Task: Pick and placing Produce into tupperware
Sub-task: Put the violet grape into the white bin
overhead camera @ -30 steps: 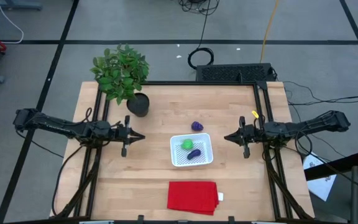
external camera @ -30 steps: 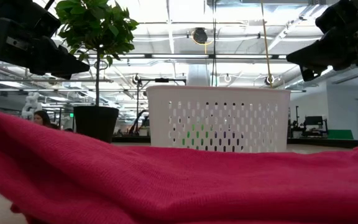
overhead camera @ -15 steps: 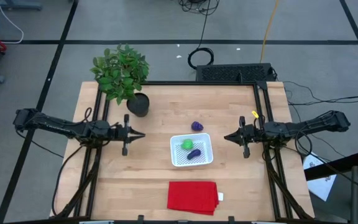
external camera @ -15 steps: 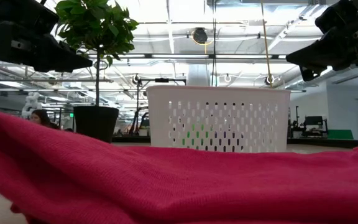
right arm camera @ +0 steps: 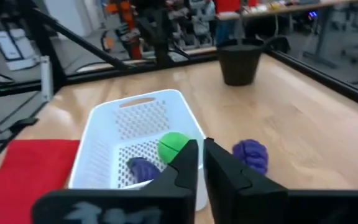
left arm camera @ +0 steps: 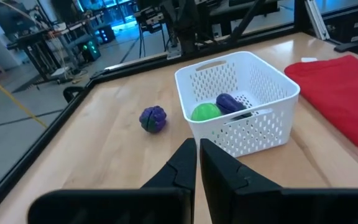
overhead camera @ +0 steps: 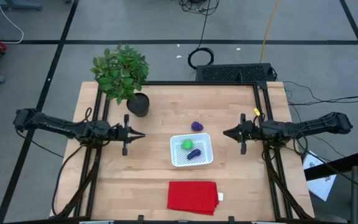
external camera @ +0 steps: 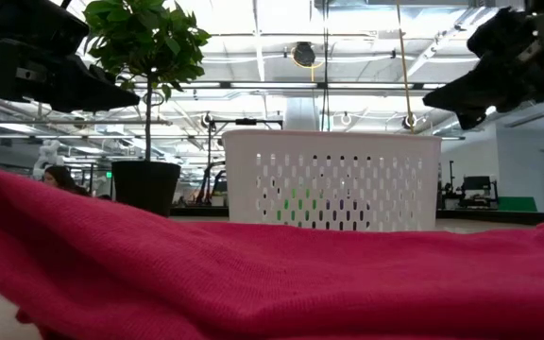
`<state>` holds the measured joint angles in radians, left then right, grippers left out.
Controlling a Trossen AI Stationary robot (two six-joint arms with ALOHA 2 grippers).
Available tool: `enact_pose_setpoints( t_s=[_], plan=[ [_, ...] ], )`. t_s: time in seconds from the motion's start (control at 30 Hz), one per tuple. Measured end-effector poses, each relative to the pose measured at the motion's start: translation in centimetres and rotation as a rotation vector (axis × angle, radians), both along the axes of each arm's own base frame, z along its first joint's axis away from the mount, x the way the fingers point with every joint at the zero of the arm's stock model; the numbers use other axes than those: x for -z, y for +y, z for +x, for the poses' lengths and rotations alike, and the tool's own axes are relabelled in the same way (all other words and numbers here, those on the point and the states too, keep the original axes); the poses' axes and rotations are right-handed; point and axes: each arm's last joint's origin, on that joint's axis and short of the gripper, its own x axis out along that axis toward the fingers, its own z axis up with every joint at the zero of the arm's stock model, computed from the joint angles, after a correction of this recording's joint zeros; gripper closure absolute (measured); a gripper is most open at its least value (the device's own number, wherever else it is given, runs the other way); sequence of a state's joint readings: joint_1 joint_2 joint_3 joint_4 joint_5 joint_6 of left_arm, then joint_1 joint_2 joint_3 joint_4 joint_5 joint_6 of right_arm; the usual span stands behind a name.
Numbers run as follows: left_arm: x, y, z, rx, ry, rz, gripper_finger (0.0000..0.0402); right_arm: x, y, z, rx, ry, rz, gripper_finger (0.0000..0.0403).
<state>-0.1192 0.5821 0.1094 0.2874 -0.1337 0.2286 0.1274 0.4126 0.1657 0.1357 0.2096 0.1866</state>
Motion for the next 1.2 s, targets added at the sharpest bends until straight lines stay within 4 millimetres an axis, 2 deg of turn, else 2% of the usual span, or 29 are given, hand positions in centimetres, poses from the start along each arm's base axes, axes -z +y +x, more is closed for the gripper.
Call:
enact_pose_setpoints(
  t_s=[0.1,0.27,0.4,0.5,0.67,0.9,1.2],
  plan=[
    [0.0,0.0,0.0,0.000,0.000,0.003,0.0376,-1.3,-0.5,0.5,0.042,0.041,0.007,0.0359],
    [0.0,0.0,0.0,0.000,-0.001,0.004,0.0376,-4.7,-1.6,1.5,0.134,0.224,0.009,0.0295],
    [-0.1,0.0,0.0,0.001,-0.010,0.020,0.0376,-7.8,-3.2,2.5,0.249,0.351,0.056,0.0242],
    [-0.1,0.0,0.0,0.002,-0.010,0.035,0.0376,-9.0,-4.4,3.5,0.311,0.468,0.055,0.0209],
    [-0.1,0.0,0.0,0.000,-0.009,0.038,0.0376,-9.2,-6.6,6.3,0.242,0.619,0.070,0.0168],
    [-0.1,0.0,0.0,-0.002,-0.005,0.038,0.0376,-7.8,-9.9,10.6,0.054,0.762,0.099,0.0130],
    [0.3,0.0,-0.1,-0.007,0.032,0.012,0.0376,-7.7,-12.9,14.1,-0.048,0.860,-0.025,0.0120]
  ],
)
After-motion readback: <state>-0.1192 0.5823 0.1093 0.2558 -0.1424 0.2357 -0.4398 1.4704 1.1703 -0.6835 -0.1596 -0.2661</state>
